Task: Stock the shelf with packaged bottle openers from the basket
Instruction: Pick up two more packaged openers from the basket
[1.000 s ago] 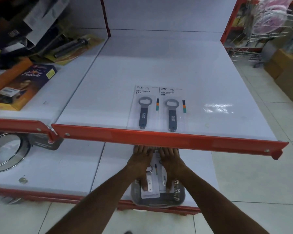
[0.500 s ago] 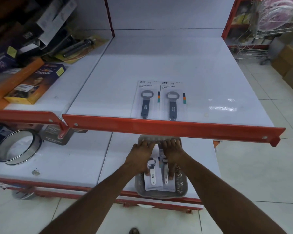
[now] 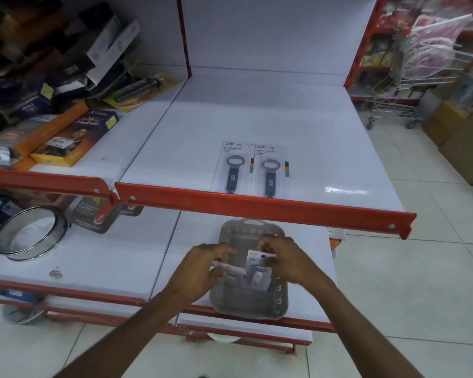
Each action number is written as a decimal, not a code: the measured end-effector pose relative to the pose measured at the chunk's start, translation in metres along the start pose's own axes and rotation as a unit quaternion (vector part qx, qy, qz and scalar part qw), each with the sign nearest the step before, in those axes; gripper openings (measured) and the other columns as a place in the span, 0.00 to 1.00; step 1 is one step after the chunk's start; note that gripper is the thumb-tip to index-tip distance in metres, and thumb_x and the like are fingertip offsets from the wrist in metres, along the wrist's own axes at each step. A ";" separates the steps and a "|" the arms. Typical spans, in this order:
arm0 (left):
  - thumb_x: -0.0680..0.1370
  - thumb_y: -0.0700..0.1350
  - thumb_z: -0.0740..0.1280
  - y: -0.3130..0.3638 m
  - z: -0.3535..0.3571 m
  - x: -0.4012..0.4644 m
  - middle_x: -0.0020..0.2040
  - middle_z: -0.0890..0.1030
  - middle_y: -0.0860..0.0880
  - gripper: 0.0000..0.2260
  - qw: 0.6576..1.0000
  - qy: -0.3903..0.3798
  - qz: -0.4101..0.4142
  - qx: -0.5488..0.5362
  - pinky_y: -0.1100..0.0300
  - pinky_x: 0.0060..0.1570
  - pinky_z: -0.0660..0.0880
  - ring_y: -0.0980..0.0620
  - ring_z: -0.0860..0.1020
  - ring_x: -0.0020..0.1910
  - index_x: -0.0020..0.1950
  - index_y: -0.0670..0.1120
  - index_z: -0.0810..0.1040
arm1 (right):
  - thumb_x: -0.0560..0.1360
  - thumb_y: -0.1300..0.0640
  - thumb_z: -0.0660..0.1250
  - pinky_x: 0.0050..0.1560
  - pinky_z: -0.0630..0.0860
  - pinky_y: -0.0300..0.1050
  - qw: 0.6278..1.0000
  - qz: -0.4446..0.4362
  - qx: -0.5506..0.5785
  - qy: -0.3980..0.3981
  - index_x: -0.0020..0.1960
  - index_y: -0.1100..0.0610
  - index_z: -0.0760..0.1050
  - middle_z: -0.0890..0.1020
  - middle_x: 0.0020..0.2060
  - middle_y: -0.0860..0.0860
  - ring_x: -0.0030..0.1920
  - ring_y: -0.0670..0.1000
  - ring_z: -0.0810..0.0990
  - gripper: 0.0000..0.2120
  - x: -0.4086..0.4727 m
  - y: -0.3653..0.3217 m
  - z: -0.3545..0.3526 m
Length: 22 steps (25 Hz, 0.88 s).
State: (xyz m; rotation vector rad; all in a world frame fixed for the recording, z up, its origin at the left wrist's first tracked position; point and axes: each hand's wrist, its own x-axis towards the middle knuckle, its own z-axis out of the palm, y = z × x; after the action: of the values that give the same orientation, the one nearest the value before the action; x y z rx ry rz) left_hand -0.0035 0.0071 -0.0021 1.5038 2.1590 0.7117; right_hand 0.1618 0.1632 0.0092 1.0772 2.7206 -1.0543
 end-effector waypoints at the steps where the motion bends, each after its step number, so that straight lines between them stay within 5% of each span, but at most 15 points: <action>1: 0.74 0.44 0.76 0.010 -0.014 -0.011 0.51 0.86 0.57 0.12 0.999 0.023 0.009 -0.023 0.73 0.50 0.75 0.59 0.82 0.47 0.54 0.58 0.81 | 0.73 0.64 0.69 0.49 0.82 0.46 0.999 -0.010 0.008 0.032 0.43 0.47 0.76 0.82 0.41 0.43 0.42 0.46 0.82 0.11 -0.025 -0.013 -0.009; 4: 0.72 0.42 0.77 0.045 -0.057 -0.036 0.42 0.85 0.62 0.11 0.989 0.101 0.033 -0.104 0.73 0.46 0.77 0.61 0.83 0.44 0.42 0.59 0.80 | 0.74 0.61 0.71 0.45 0.80 0.36 0.988 -0.066 0.044 0.130 0.43 0.44 0.76 0.84 0.41 0.42 0.41 0.43 0.82 0.12 -0.079 -0.047 -0.042; 7: 0.71 0.38 0.77 0.085 -0.099 -0.045 0.44 0.87 0.59 0.12 0.959 0.172 0.034 -0.222 0.66 0.43 0.82 0.58 0.86 0.42 0.47 0.53 0.81 | 0.72 0.60 0.74 0.39 0.76 0.27 0.957 -0.110 0.163 0.212 0.49 0.49 0.82 0.85 0.43 0.41 0.42 0.37 0.83 0.09 -0.113 -0.078 -0.095; 13: 0.70 0.39 0.78 0.161 -0.147 0.012 0.44 0.88 0.48 0.15 0.904 0.238 0.081 -0.345 0.50 0.35 0.84 0.47 0.87 0.39 0.52 0.53 0.80 | 0.76 0.59 0.70 0.41 0.83 0.41 0.893 -0.146 0.235 0.354 0.54 0.50 0.82 0.86 0.47 0.45 0.44 0.43 0.85 0.09 -0.097 -0.080 -0.206; 15: 0.70 0.39 0.78 0.175 -0.145 0.050 0.48 0.87 0.45 0.14 0.900 0.236 0.091 -0.354 0.49 0.39 0.84 0.45 0.87 0.44 0.52 0.53 0.82 | 0.77 0.59 0.68 0.43 0.84 0.48 0.886 -0.125 0.241 0.376 0.55 0.51 0.81 0.85 0.50 0.47 0.46 0.46 0.85 0.09 -0.073 -0.065 -0.237; 18: 0.71 0.38 0.78 0.187 -0.133 0.113 0.50 0.87 0.43 0.14 0.906 0.220 0.083 -0.353 0.45 0.41 0.85 0.42 0.85 0.48 0.50 0.53 0.84 | 0.79 0.61 0.64 0.36 0.77 0.39 0.909 -0.063 0.158 0.380 0.56 0.51 0.80 0.83 0.52 0.52 0.41 0.49 0.81 0.10 -0.026 -0.039 -0.269; 22: 0.70 0.34 0.77 0.190 -0.107 0.174 0.45 0.85 0.42 0.13 0.934 0.194 0.027 -0.298 0.40 0.50 0.83 0.46 0.82 0.42 0.50 0.48 0.83 | 0.78 0.67 0.61 0.40 0.76 0.39 0.944 -0.002 0.136 0.299 0.54 0.56 0.81 0.83 0.56 0.61 0.45 0.54 0.79 0.13 0.022 -0.006 -0.272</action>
State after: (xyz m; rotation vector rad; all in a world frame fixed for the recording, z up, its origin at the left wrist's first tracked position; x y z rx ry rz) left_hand 0.0140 0.2072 0.1912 1.1590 1.8856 1.6248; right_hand 0.1978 0.3375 0.2162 1.6788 3.0732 -1.3128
